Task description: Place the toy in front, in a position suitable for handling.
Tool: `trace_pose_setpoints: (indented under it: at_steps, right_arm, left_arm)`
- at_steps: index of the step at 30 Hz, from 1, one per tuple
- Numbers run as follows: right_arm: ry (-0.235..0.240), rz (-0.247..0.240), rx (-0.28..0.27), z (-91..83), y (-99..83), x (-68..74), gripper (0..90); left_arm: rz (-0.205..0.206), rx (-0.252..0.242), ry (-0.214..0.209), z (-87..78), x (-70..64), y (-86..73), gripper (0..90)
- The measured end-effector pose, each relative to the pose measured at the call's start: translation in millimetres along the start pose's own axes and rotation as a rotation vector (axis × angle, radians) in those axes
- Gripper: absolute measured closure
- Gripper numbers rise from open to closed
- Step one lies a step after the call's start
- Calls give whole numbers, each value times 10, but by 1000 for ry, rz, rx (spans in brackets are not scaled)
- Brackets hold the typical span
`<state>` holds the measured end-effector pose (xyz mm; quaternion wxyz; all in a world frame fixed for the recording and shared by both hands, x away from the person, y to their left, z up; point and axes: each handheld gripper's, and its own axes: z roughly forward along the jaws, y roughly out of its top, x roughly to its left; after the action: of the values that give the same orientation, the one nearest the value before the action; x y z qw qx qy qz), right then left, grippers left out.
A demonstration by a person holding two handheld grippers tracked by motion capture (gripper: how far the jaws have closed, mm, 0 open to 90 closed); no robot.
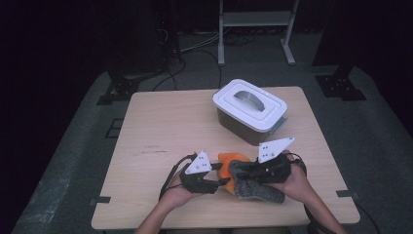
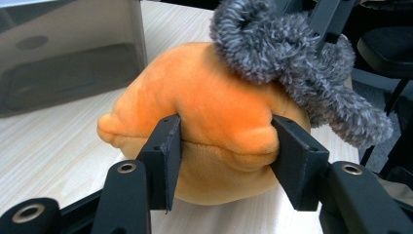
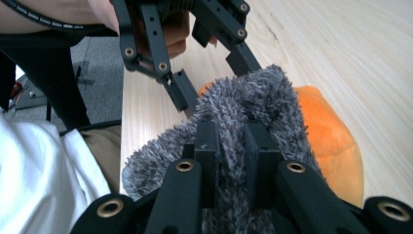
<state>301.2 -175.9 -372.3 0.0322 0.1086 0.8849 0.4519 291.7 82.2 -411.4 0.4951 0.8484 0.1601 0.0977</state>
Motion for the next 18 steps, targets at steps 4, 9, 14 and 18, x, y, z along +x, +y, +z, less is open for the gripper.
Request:
trace_pose_setpoints:
  at_steps: [4, 9, 14, 18]
  right_arm:
    - [14, -1, 43, -32, -28, -32, 779]
    - [-34, 47, -2, -173, -86, -130, 779]
    - [-18, 81, 21, -101, -159, -188, 778]
    - [16, 72, 31, -63, -163, -165, 778]
  left_arm:
    - [7, -3, -10, 10, -6, -5, 474]
    - [13, -11, -22, 22, -10, -7, 470]
    - [19, 3, -38, 6, -8, 12, 394]
    - [-12, -8, -62, -42, 20, 50, 309]
